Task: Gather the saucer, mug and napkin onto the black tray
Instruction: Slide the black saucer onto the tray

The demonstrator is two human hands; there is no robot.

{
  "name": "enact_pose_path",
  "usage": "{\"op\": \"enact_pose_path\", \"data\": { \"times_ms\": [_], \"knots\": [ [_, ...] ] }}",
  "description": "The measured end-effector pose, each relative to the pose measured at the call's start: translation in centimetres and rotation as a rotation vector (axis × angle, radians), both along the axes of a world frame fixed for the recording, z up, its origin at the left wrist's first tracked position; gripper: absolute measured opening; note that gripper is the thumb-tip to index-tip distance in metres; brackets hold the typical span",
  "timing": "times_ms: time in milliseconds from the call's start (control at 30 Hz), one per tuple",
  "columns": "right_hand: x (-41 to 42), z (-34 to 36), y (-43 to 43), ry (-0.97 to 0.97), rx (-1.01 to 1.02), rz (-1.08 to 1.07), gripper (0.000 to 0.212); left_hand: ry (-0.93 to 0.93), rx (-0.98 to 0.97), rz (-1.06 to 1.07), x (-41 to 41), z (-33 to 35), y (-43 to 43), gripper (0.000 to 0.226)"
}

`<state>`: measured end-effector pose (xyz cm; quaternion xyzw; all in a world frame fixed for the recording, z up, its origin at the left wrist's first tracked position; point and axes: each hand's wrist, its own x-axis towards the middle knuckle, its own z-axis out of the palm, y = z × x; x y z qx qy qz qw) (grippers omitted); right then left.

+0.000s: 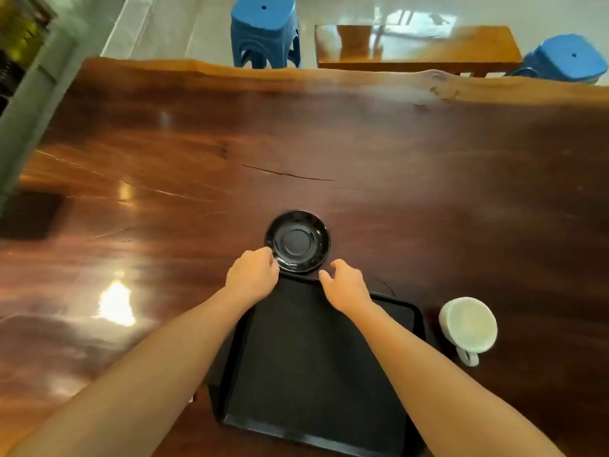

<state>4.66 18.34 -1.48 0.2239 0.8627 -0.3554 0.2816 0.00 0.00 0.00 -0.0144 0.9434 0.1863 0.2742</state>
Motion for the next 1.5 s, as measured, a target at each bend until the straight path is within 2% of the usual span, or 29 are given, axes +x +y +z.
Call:
{"op": "enact_pose_path", "data": {
  "times_ms": [200, 333, 467, 567, 667, 900, 1233, 1500],
  "knots": [
    [-2.1, -2.6, -0.6, -0.011, -0.128, -0.287, 0.034, -0.015, 0.094, 0.208, -2.6, -3.1, -0.7, 0.018],
    [-2.8, -3.9, -0.6, -0.040, -0.159, -0.342, 0.034, -0.006, 0.101, 0.303, -3.9, -4.9, -0.8, 0.024],
    [-3.4, -4.9, -1.0, -0.021, -0.207, -0.397, 0.019, -0.071, 0.105, 0.296, -4.7, -6.4, -0.8, 0.027],
    [-3.9, -5.5, -1.1, -0.037, -0.203, -0.399, 0.012, -0.102, 0.123, 0.291, -5.1, -7.0, -0.6, 0.025],
    [-4.3, -5.8, -1.1, -0.046, -0.219, -0.408, 0.019, -0.109, 0.162, 0.306, -5.3, -7.6, -0.4, 0.024],
    [-4.3, -6.0, -1.4, -0.030, -0.228, -0.401, 0.015, -0.106, 0.182, 0.336, -5.1, -8.4, -0.9, 0.031],
    [-4.2, -6.2, -2.4, -0.033, -0.231, -0.345, 0.011, -0.107, 0.196, 0.434, -3.2, -8.6, -2.5, 0.037],
    [-4.4, -6.1, -3.0, -0.032, -0.233, -0.308, 0.011, -0.149, 0.252, 0.546, -2.3, -8.1, -3.1, 0.033]
  ]
}}
